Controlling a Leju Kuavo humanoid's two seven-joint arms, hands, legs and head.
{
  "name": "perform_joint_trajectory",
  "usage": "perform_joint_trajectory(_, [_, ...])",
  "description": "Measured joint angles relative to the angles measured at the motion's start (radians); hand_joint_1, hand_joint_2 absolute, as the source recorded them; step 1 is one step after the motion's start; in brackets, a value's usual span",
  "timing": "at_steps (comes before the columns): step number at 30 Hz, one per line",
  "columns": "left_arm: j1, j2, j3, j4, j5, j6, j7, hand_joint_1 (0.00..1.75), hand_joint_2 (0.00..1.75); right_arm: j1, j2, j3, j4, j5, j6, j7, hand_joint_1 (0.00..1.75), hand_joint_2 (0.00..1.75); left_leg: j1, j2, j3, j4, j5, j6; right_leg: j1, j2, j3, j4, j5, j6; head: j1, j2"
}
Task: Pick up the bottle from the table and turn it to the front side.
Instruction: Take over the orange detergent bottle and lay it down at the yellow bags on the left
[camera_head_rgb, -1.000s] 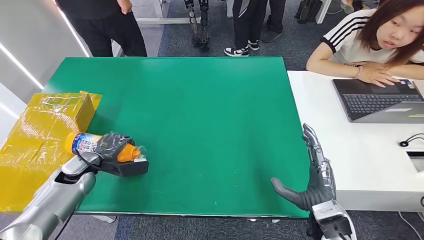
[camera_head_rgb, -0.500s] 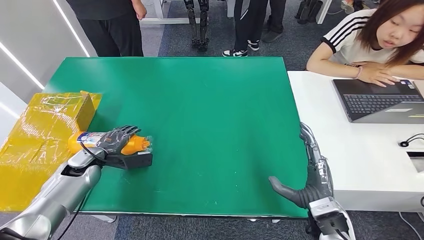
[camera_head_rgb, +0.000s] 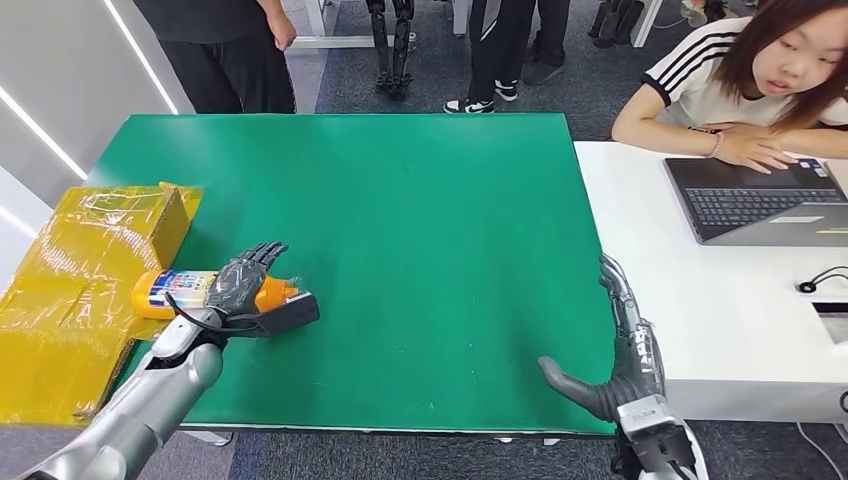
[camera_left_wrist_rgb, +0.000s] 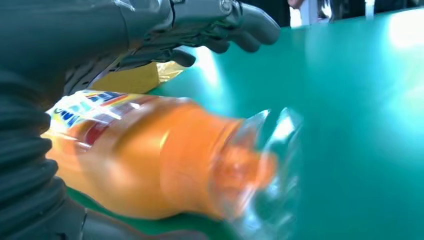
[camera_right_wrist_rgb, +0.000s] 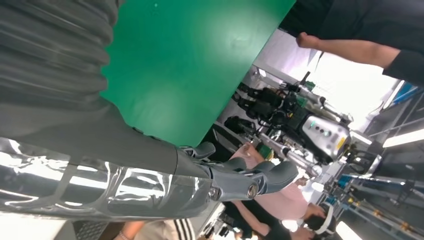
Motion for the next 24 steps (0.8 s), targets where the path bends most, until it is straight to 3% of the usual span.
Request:
perform_joint_trajectory(6, [0.151, -0.098, 0.124, -0.234, 0.327, 0.221, -0.236, 0.00, 1.75, -0.011, 0.001, 0.029, 0.034, -0.015, -0.006, 0.008, 0.00, 1.75, 0.000, 0.000, 0.000, 0.000, -0.002, 0.001, 0.000, 0.000, 0.000, -0.001, -0.001, 0.001, 0.000, 0.000])
perform_joint_trajectory(8, [0.204, -0.140, 0.149, -0.330, 0.303, 0.293, -0.289, 0.00, 1.75, -0.017, 0.007, 0.047, 0.055, -0.019, -0.014, 0.001, 0.00, 1.75, 0.000, 0.000, 0.000, 0.000, -0.002, 0.002, 0.000, 0.000, 0.000, -0.001, -0.001, 0.001, 0.000, 0.000])
perform_joint_trajectory(11, [0.266, -0.204, 0.174, -0.457, 0.254, 0.328, -0.311, 0.00, 1.75, -0.026, 0.027, 0.075, 0.079, -0.018, -0.021, -0.004, 0.00, 1.75, 0.000, 0.000, -0.001, 0.000, -0.003, 0.002, 0.000, 0.000, 0.000, -0.001, -0.002, 0.002, 0.000, 0.000])
perform_joint_trajectory(17, [0.299, -0.265, 0.169, -0.574, 0.350, 0.306, -0.295, 0.00, 1.75, -0.045, 0.056, 0.114, 0.112, -0.028, -0.021, -0.002, 0.00, 1.75, 0.000, 0.000, 0.000, 0.000, -0.003, 0.002, 0.000, -0.001, 0.000, -0.001, -0.002, 0.002, 0.000, 0.000])
perform_joint_trajectory(24, [0.294, -0.284, 0.066, -0.634, 0.547, 0.051, -0.212, 0.00, 1.75, -0.048, 0.076, 0.146, 0.146, -0.073, -0.036, -0.011, 0.00, 1.75, 0.000, 0.000, 0.000, 0.000, -0.002, 0.002, 0.000, 0.000, 0.000, 0.000, -0.002, 0.002, 0.000, 0.000])
